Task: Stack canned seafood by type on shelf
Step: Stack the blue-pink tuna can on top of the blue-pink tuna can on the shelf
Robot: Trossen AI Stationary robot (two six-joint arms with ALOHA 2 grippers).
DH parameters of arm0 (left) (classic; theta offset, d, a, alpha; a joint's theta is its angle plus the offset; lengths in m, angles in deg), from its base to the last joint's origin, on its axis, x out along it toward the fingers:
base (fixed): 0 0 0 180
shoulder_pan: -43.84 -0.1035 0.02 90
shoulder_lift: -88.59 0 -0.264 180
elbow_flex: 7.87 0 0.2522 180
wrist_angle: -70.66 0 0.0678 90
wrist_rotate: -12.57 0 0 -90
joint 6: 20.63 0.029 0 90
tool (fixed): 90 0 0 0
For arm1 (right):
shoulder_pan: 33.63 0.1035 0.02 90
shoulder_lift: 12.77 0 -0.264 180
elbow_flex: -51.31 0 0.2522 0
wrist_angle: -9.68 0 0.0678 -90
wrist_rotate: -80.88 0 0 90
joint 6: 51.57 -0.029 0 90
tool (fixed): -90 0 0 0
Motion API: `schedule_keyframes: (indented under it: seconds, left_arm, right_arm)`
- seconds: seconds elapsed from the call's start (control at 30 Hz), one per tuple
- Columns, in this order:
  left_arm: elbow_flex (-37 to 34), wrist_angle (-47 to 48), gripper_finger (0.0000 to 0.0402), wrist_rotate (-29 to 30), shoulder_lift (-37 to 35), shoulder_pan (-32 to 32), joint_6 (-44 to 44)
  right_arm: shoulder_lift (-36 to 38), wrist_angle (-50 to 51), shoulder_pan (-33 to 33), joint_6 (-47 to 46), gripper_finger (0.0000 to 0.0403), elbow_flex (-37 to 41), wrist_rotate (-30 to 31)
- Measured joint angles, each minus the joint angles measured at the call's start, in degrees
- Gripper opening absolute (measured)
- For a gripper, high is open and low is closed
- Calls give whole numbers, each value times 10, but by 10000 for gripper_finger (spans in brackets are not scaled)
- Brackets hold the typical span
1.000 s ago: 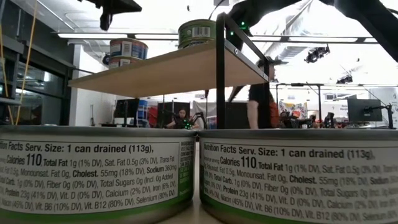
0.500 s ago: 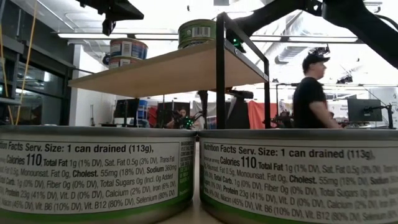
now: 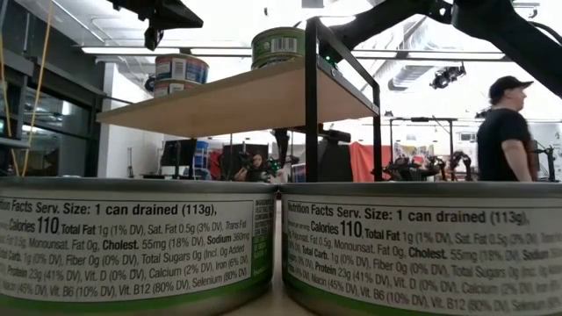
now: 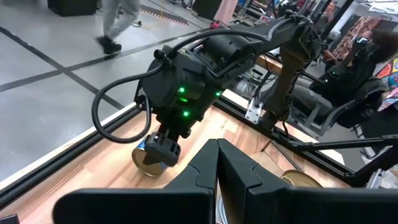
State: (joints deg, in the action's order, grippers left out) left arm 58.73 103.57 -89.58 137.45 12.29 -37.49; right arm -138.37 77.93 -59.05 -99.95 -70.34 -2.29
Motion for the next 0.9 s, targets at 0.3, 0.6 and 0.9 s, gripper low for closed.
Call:
schedule_keyframes:
  seconds: [0.3, 0.6, 0.9]
  left_arm:
    - [0, 0, 0, 1, 0, 0, -14]
    - [0, 5, 0, 1, 0, 1, -26]
    - [0, 2, 0, 1, 0, 1, -25]
  right_arm:
    - [-13, 6, 7, -10, 336, 0, -5]
    - [-26, 9, 6, -21, 262, 0, 2]
    - [-17, 46, 6, 63, 165, 0, 3]
